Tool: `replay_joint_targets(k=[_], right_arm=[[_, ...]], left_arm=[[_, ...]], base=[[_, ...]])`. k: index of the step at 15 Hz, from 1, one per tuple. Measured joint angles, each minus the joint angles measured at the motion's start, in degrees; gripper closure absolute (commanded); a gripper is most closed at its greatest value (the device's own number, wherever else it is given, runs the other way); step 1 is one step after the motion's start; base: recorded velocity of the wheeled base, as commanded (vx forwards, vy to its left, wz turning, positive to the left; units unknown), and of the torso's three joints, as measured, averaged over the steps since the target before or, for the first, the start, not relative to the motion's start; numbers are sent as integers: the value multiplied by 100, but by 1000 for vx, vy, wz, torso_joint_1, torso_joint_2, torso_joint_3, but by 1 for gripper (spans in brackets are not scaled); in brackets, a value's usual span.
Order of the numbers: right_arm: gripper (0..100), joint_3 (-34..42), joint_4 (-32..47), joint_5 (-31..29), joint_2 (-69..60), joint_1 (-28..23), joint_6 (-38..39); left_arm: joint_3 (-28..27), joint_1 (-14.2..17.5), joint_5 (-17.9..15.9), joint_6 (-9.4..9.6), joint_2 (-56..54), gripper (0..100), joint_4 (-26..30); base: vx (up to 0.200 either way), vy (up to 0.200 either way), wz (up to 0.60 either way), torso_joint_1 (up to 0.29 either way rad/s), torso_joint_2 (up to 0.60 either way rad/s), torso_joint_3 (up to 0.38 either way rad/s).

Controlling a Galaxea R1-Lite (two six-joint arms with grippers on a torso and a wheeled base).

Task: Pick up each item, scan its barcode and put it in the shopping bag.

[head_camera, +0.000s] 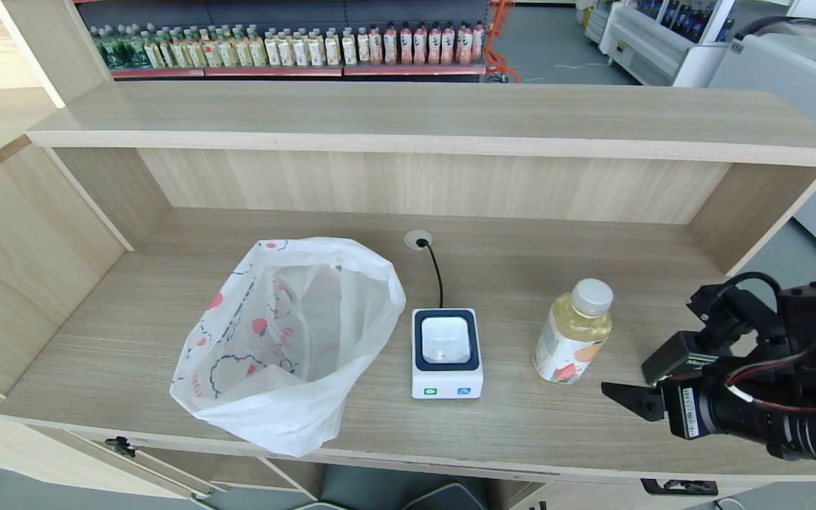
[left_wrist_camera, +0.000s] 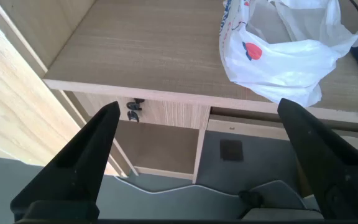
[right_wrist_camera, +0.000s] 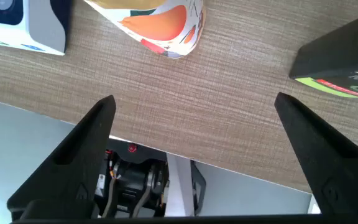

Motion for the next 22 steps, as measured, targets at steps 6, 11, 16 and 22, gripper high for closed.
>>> replay_joint_targets(k=[6, 11, 16, 22], right_arm=[[0, -4, -1248, -273, 928, 463, 267], [0, -96, -2113, -757, 1541, 657, 260], [0, -223, -2658, -796, 1970, 869, 161], [0, -378, -3260, -798, 2317, 868, -313]], left_arm=[[0, -2, 2, 2, 0, 0, 0], [0, 2, 2, 2, 0, 0, 0], [0, -2, 2, 0, 0, 0, 0], [0, -2, 0, 0, 0, 0, 0]], base=[[0, 0, 0, 0, 0, 0], [0, 0, 0, 0, 0, 0], [0, 0, 0, 0, 0, 0], [0, 0, 0, 0, 0, 0]])
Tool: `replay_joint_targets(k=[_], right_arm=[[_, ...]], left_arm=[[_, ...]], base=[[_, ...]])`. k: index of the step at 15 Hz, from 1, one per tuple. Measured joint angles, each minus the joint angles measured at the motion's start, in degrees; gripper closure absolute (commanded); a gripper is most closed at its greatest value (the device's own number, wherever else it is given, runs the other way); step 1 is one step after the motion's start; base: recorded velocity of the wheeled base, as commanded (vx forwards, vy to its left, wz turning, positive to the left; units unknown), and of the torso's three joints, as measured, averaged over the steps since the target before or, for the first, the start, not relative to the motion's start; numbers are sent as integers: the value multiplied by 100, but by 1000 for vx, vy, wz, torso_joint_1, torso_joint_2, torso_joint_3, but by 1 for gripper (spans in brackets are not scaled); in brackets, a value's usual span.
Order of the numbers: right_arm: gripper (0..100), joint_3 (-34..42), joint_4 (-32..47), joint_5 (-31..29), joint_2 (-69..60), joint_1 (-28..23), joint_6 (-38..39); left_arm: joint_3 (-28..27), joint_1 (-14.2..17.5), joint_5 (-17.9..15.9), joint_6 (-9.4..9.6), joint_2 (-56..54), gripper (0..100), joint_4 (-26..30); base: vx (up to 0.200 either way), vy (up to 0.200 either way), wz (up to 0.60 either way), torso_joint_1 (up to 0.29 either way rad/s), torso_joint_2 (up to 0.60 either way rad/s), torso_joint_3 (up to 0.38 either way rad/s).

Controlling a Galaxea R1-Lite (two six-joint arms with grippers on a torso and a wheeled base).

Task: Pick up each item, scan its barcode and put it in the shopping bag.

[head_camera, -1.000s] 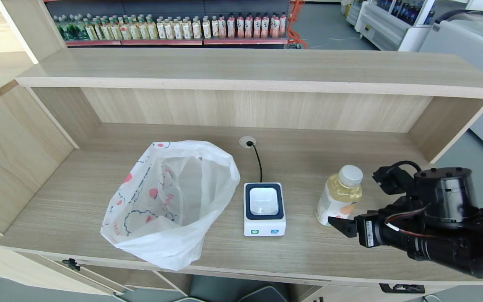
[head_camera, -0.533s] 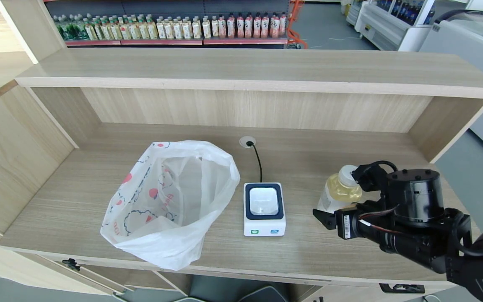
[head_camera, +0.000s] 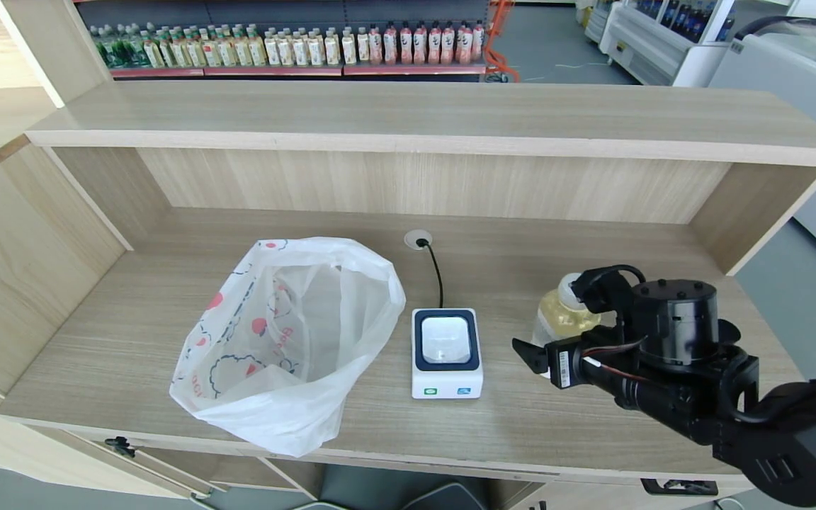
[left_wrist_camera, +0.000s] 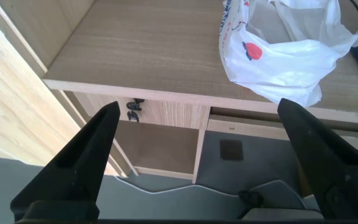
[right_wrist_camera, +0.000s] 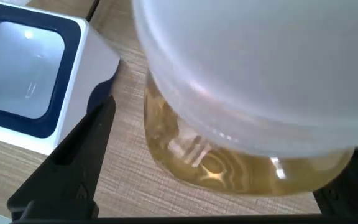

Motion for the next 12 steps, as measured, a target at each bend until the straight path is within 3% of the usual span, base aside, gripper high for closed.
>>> replay_joint_targets(k=[3, 8, 9, 12], right_arm=[[0, -61, -328, -9, 100, -71, -452], [0, -232, -482, -5, 369, -96, -461], [100, -288, -521, -2, 428, -99, -417], [100, -428, -750, 13, 577, -140, -335]], left_arm=[[0, 5, 2, 2, 0, 0, 0], [0, 2, 2, 2, 0, 0, 0], [0, 2, 0, 0, 0, 0, 0], [0, 0, 2, 0, 0, 0, 0]], base=[[0, 0, 0, 0, 0, 0], [0, 0, 0, 0, 0, 0], [0, 0, 0, 0, 0, 0], [0, 0, 0, 0, 0, 0]])
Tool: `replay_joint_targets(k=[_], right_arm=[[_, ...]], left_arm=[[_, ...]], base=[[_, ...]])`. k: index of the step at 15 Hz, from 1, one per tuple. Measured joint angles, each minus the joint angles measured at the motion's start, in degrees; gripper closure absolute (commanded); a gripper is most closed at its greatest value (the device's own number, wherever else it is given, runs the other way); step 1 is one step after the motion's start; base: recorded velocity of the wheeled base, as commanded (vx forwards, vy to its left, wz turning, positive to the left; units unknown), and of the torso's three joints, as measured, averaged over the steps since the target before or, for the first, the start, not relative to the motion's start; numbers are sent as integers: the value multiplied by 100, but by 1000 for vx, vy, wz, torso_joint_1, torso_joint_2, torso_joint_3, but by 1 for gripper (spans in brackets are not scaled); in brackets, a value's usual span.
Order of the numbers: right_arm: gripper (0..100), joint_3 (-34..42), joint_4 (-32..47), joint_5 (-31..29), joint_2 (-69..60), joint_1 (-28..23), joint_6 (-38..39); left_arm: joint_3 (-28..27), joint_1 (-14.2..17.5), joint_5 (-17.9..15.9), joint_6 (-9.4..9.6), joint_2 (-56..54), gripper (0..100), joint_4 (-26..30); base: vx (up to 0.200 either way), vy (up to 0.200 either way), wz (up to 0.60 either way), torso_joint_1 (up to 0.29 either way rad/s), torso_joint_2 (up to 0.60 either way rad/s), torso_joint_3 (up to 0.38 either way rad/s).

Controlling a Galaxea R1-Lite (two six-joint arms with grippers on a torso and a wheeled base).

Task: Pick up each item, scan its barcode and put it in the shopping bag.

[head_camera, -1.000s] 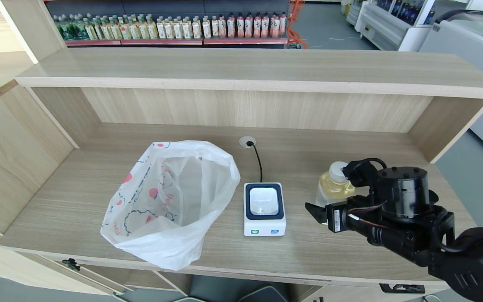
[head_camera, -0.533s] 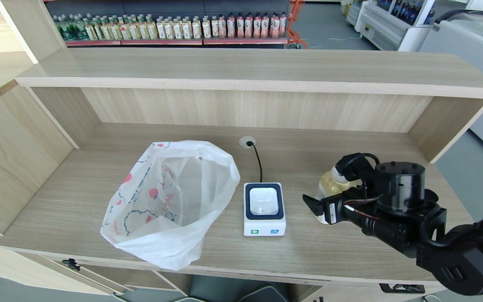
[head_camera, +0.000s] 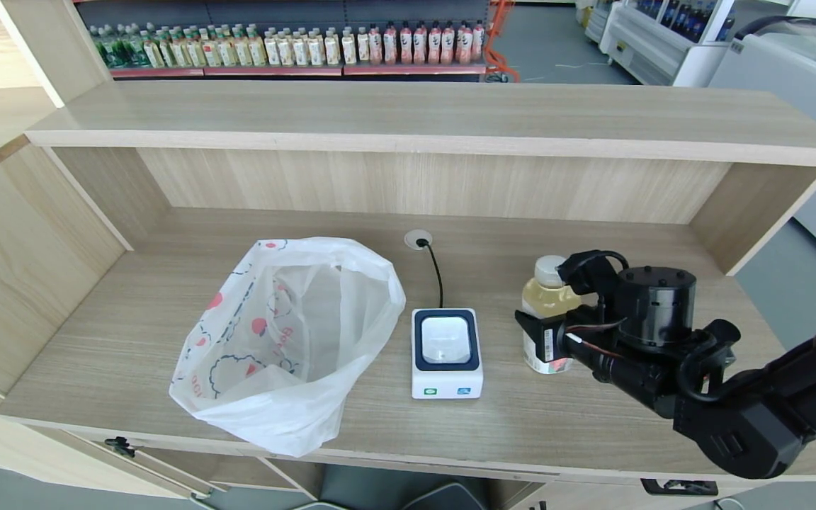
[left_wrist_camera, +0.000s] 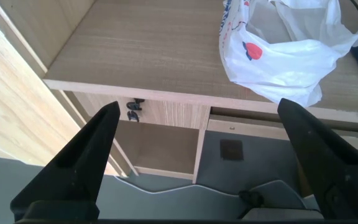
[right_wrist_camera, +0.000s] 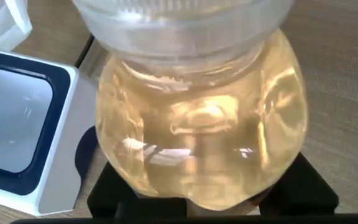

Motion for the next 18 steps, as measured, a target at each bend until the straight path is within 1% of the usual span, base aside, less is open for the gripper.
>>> replay_joint_targets(k=[9, 10, 11, 12, 13, 14, 15, 17, 18], right_arm=[[100, 89, -132, 30, 93, -166, -139], [100, 33, -72, 116, 33, -212, -130], [100, -77, 82, 347, -118, -289, -123], [100, -210, 262, 736, -354, -385, -106], [100, -344, 638, 1321, -725, -518, -13], [100, -466, 1232, 2003, -1174, -691, 223], [100, -606, 1771, 2739, -1621, -877, 577], [100, -918, 2710, 4649, -2514, -1364, 1504], [100, -1039, 2912, 5493, -2831, -1642, 1874]], left_arm=[[0, 0, 0, 2, 0, 0, 0], [0, 0, 0, 0, 0, 0, 0], [0, 0, -2, 2, 0, 0, 0], [0, 2, -2, 0, 0, 0, 0], [0, 5, 0, 0, 0, 0, 0], [0, 0, 0, 0, 0, 0, 0], [0, 0, 0, 0, 0, 0, 0], [0, 5, 0, 0, 0, 0, 0], [0, 5, 0, 0, 0, 0, 0]], base=[[0, 0, 0, 0, 0, 0], [0, 0, 0, 0, 0, 0], [0, 0, 0, 0, 0, 0], [0, 0, 0, 0, 0, 0], [0, 0, 0, 0, 0, 0], [0, 0, 0, 0, 0, 0], [0, 0, 0, 0, 0, 0], [0, 0, 0, 0, 0, 0], [0, 0, 0, 0, 0, 0]])
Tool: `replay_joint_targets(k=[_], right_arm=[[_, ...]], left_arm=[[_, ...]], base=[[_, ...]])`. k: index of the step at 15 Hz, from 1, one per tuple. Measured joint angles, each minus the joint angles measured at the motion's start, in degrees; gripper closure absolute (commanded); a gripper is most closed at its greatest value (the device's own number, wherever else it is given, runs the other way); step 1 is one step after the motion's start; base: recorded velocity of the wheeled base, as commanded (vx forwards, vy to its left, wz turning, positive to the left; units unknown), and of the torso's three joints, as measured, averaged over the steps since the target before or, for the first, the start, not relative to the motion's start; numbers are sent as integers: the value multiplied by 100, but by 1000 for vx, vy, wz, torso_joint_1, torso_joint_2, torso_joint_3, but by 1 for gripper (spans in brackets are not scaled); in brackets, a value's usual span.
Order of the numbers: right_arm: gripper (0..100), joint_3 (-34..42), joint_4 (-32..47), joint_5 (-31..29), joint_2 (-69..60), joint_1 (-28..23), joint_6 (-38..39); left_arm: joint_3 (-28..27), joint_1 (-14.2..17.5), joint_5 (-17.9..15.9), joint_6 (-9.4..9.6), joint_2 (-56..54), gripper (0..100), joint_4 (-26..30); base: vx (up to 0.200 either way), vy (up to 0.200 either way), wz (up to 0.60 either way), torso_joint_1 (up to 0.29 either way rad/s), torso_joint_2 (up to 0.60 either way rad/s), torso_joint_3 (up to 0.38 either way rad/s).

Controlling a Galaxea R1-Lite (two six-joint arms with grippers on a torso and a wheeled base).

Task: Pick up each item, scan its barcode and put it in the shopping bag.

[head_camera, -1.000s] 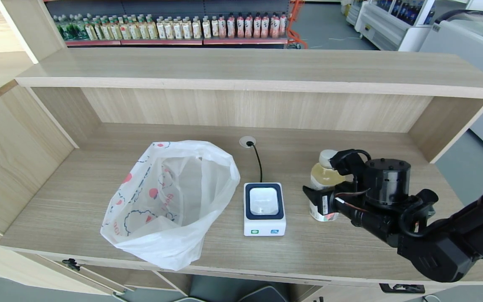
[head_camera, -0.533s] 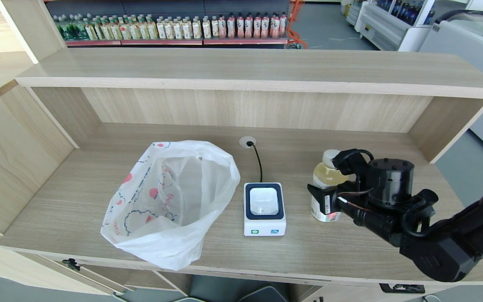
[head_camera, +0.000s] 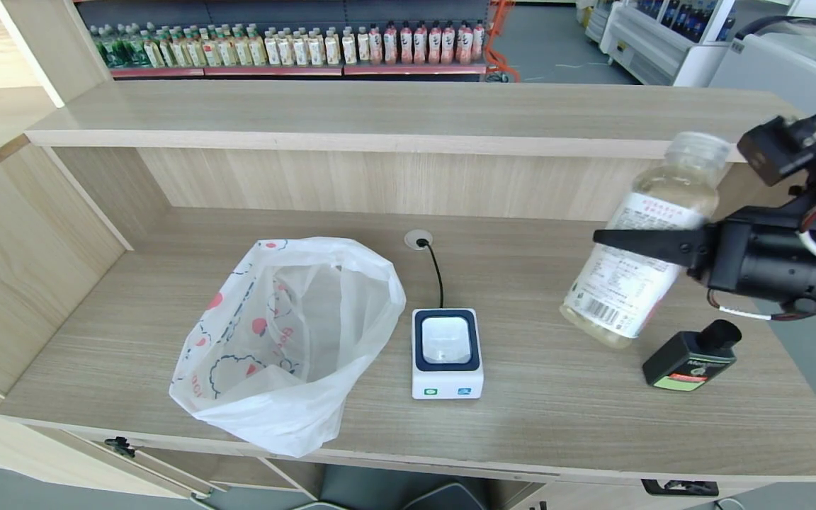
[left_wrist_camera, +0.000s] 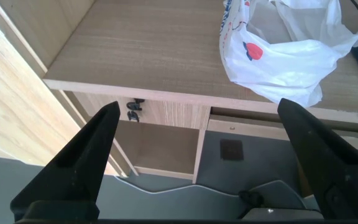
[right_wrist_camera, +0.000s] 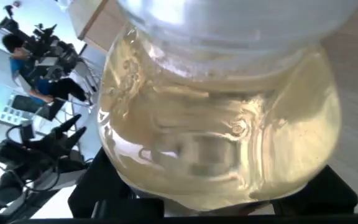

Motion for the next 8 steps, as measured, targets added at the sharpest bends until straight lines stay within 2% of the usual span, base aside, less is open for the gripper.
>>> replay_joint_targets(k=[2, 4, 6, 8], right_arm=[[100, -185, 208, 1409, -588, -489, 1052], [100, -312, 235, 2194, -968, -614, 1586], [100, -354, 250, 2970, -1213, -616, 1734], [100, -356, 257, 3378, -1418, -489, 1883]], left_arm=[[0, 0, 0, 2, 0, 0, 0], [0, -5, 2, 0, 0, 0, 0], [0, -5, 0, 0, 0, 0, 0], [0, 0, 0, 2, 0, 0, 0]], base=[[0, 0, 0, 0, 0, 0], [0, 0, 0, 0, 0, 0], [0, 0, 0, 0, 0, 0], [0, 0, 0, 0, 0, 0]])
